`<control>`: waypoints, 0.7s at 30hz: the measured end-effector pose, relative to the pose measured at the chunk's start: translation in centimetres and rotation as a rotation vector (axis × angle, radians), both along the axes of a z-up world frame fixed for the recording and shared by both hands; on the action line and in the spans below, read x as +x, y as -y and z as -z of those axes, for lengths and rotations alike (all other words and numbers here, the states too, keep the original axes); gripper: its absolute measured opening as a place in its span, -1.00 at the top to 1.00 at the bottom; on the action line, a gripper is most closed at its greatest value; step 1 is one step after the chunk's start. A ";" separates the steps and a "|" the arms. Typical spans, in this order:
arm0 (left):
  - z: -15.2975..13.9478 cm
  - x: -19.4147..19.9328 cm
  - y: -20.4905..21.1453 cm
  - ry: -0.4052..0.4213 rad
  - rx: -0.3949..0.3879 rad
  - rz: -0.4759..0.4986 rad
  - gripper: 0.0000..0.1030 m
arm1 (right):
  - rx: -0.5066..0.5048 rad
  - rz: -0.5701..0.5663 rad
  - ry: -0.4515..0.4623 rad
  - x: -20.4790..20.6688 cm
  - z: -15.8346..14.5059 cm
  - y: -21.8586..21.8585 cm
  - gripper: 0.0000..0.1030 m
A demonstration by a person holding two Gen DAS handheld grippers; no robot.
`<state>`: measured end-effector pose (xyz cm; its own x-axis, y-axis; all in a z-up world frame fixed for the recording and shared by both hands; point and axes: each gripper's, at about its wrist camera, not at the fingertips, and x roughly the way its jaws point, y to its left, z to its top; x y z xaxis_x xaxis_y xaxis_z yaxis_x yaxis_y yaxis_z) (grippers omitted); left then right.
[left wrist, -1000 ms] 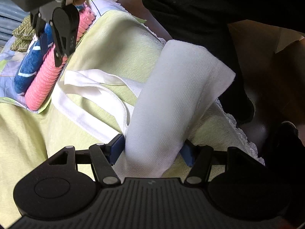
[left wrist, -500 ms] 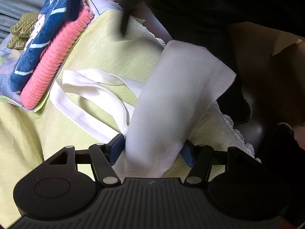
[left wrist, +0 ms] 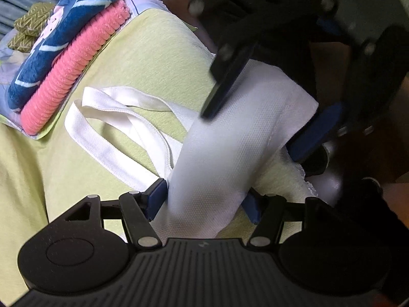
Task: Fold shopping bag
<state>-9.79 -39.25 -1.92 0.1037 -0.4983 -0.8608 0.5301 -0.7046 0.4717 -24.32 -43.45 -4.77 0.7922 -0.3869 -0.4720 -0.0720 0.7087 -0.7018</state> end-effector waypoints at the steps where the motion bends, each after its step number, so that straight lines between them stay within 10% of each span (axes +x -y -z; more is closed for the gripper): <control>1: -0.1 0.0 0.1 -0.006 0.004 -0.006 -0.23 | 0.005 0.005 0.004 0.2 0.2 0.5 -0.19; 11: -1.4 1.3 3.1 -0.169 0.081 -0.096 -0.22 | 0.557 -0.028 -0.144 1.2 -4.0 10.4 0.00; 21: -3.4 2.3 2.6 -0.225 -0.008 -0.137 -0.25 | 0.935 -0.147 -0.430 5.5 -5.0 19.0 -0.01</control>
